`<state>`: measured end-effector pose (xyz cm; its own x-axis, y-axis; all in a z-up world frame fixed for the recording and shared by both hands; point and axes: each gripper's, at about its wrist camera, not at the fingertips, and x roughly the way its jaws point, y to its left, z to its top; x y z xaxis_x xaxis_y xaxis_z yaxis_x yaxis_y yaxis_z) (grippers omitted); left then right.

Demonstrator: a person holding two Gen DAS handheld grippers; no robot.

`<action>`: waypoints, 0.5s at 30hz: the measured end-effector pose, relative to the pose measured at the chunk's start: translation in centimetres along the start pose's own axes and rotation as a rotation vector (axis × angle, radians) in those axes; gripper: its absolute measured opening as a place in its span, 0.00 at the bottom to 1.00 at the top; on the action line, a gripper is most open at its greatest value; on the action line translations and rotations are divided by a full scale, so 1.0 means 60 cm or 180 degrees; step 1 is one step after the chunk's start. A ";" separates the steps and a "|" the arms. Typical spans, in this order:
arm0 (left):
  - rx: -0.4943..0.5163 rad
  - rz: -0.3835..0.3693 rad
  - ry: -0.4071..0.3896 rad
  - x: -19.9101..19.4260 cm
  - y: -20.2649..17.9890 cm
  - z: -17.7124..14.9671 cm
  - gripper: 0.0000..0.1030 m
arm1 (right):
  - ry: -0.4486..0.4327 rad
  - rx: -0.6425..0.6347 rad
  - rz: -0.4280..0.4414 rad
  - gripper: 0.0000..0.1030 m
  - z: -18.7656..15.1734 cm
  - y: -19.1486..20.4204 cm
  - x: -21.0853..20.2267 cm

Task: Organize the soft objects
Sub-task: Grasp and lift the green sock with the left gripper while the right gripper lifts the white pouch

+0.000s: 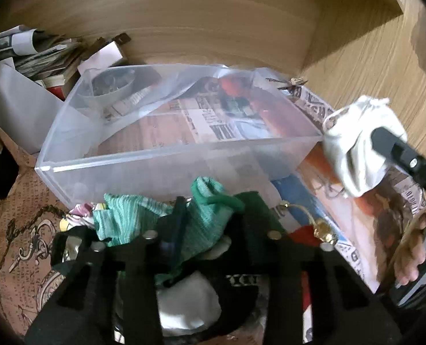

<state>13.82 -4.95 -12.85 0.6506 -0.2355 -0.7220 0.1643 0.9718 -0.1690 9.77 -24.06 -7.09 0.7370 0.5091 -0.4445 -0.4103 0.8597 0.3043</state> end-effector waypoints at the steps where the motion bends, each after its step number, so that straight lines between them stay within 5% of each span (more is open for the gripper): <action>1: -0.0010 -0.0011 -0.0016 -0.003 0.000 0.001 0.27 | 0.0016 0.0010 0.0013 0.37 -0.001 -0.001 0.003; 7: 0.0055 0.0036 -0.0185 -0.040 -0.005 0.010 0.14 | 0.0081 -0.0010 0.0047 0.37 -0.005 0.002 0.015; 15: 0.0048 0.0078 -0.0537 -0.126 0.005 0.037 0.13 | 0.0017 -0.0110 0.0053 0.37 0.012 0.015 0.013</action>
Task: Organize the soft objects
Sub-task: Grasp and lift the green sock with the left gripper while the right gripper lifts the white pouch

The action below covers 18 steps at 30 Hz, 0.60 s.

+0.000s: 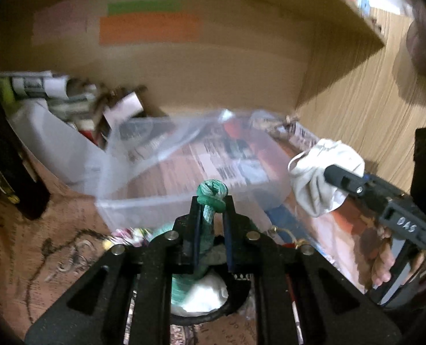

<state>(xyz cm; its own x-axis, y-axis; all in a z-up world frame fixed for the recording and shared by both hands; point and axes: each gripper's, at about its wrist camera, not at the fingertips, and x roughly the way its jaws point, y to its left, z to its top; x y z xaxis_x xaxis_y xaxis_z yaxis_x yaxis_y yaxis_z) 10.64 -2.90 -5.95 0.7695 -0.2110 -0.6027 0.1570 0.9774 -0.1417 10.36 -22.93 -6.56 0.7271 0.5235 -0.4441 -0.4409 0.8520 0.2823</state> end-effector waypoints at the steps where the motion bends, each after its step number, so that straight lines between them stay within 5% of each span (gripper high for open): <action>1: 0.0013 0.0000 -0.0038 -0.007 0.001 0.006 0.13 | -0.0019 -0.0026 -0.0004 0.37 0.004 0.002 -0.001; 11: 0.0034 0.0123 -0.0562 -0.062 0.012 0.086 0.13 | -0.0221 -0.0229 -0.0018 0.37 0.061 0.023 0.008; 18: 0.0075 0.0409 -0.0684 -0.024 0.032 0.135 0.13 | -0.0135 -0.0265 -0.0045 0.37 0.090 0.029 0.056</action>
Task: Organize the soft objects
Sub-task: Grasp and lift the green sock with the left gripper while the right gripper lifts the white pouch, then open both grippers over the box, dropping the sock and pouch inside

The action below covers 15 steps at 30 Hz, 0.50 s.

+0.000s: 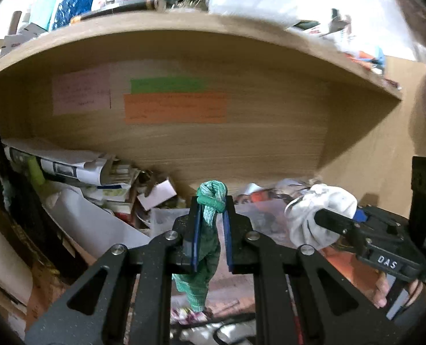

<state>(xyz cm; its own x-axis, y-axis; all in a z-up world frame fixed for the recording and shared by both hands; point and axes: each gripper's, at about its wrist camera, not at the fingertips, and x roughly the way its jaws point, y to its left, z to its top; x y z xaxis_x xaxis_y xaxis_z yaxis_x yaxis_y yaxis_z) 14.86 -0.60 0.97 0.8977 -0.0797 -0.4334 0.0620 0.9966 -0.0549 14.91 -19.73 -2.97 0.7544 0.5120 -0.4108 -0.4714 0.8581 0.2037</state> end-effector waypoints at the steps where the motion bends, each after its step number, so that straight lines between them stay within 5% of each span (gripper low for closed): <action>1: 0.0005 0.0031 0.0022 0.013 0.004 0.001 0.13 | 0.0037 -0.0002 0.0002 0.37 0.001 0.000 0.010; 8: 0.0109 0.0308 0.0287 0.116 0.017 -0.014 0.13 | 0.0417 -0.0059 -0.0066 0.37 -0.008 -0.003 0.094; 15: 0.0078 0.0188 0.0752 0.193 0.019 -0.052 0.13 | 0.0753 -0.0036 -0.0126 0.37 -0.035 -0.017 0.153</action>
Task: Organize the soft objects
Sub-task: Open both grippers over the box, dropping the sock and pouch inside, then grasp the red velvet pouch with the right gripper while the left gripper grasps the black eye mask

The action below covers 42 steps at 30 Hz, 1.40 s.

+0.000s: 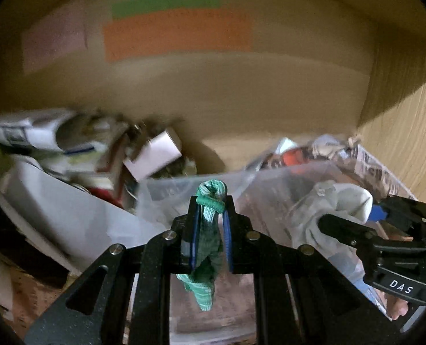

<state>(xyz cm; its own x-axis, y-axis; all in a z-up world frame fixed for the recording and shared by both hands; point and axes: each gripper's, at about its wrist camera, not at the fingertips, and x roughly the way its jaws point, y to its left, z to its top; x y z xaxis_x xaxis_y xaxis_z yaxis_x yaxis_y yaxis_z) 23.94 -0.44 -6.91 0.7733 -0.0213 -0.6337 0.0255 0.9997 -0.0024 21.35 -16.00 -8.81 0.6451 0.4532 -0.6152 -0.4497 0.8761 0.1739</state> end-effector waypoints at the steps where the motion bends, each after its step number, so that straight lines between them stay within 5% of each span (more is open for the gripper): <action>1: 0.0015 -0.0025 0.0043 0.007 -0.002 -0.003 0.13 | 0.0030 0.0005 -0.0007 0.37 -0.001 -0.003 0.005; 6: 0.0100 -0.0125 0.0180 0.010 -0.027 -0.015 0.22 | 0.0120 0.0001 -0.0058 0.45 -0.005 -0.007 0.019; 9: 0.0073 -0.0187 0.0205 0.000 -0.028 -0.019 0.47 | 0.0087 0.0021 -0.0103 0.64 -0.005 -0.009 0.017; 20: -0.0057 -0.0268 -0.0247 -0.137 -0.003 -0.020 0.76 | -0.0338 -0.0015 -0.0151 0.68 0.016 -0.003 -0.065; 25: -0.0027 -0.0253 -0.0435 -0.203 0.004 -0.042 0.94 | -0.0602 -0.0103 -0.0120 0.81 0.008 0.016 -0.127; 33: -0.0036 -0.0323 -0.0322 -0.241 0.009 -0.103 0.95 | -0.0661 -0.0133 -0.0100 0.85 -0.038 0.038 -0.173; 42: -0.0086 -0.0285 0.0008 -0.232 0.017 -0.190 0.95 | -0.0331 -0.0023 -0.0053 0.85 -0.118 0.054 -0.170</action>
<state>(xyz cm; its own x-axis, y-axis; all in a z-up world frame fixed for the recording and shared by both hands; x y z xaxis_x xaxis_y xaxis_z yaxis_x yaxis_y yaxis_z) 6.01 1.02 -6.92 0.7671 -0.1105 -0.6320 0.0772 0.9938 -0.0801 8.91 -18.94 -7.41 0.7130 0.4536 -0.5347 -0.4425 0.8826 0.1587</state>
